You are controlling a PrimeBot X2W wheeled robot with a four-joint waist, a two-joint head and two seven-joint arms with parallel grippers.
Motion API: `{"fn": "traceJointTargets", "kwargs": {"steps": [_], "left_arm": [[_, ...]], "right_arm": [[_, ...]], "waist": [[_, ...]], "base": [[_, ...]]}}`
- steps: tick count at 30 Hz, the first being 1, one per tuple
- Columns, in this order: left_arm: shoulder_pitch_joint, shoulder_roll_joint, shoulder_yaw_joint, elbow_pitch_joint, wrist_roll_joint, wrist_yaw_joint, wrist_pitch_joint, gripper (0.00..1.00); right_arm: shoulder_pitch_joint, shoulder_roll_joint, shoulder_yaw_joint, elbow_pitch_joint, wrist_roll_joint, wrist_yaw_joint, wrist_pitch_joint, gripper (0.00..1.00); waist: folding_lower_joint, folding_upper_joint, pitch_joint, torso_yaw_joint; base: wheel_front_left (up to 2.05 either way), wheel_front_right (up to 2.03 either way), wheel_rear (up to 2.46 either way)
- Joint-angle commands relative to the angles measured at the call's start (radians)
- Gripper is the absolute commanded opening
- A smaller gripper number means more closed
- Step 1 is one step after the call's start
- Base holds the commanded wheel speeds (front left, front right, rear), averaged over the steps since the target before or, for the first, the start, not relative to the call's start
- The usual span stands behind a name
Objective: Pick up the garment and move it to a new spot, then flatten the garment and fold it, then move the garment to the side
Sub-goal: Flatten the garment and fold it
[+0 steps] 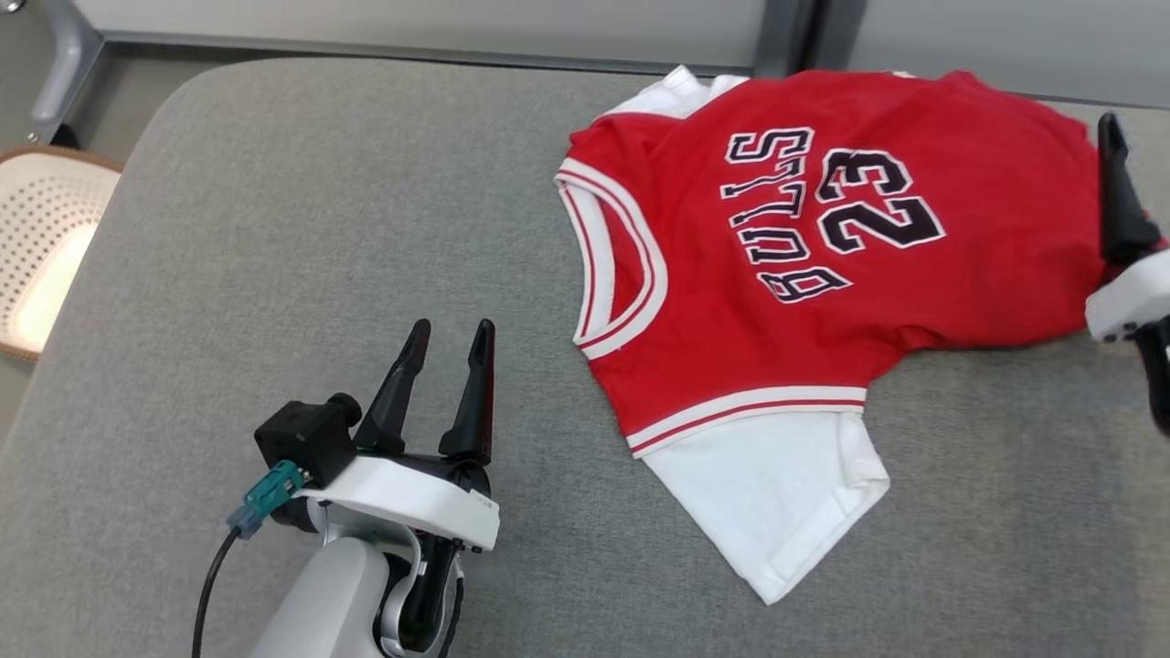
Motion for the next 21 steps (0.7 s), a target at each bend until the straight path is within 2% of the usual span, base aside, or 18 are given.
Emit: {"fn": "traceJointTargets", "kwargs": {"steps": [1,4,9,14,21], "left_arm": [[0.010,0.004,0.006,0.005,0.012,-0.008,0.000,1.00],[0.024,0.005,0.013,0.016,0.018,-0.003,0.000,1.00],[0.042,0.004,0.000,0.075,-0.003,0.009,0.001,1.00],[0.014,0.005,-0.035,0.142,0.006,0.009,0.001,1.00],[-0.069,0.005,-0.085,0.310,0.059,0.089,0.044,1.00]], "right_arm": [[0.038,0.004,-0.013,-0.018,0.015,0.000,-0.015,1.00],[0.148,0.053,-0.048,-0.079,0.032,0.000,-0.036,1.00],[0.331,0.124,-0.085,-0.204,-0.013,0.000,-0.049,1.00],[0.431,0.181,-0.124,-0.284,-0.048,0.000,-0.050,1.00],[0.460,0.209,-0.169,-0.336,-0.069,0.000,-0.051,1.00]], "waist": [[0.0000,0.0000,-0.049,-0.054],[0.0000,0.0000,-0.070,-0.082],[0.0000,0.0000,-0.087,-0.131],[0.0000,0.0000,-0.080,-0.176],[0.0000,0.0000,-0.064,-0.219]], "base": [[0.00,0.00,0.00],[0.00,0.00,0.00],[0.00,0.00,0.00],[0.00,0.00,0.00],[0.00,0.00,0.00]]}}
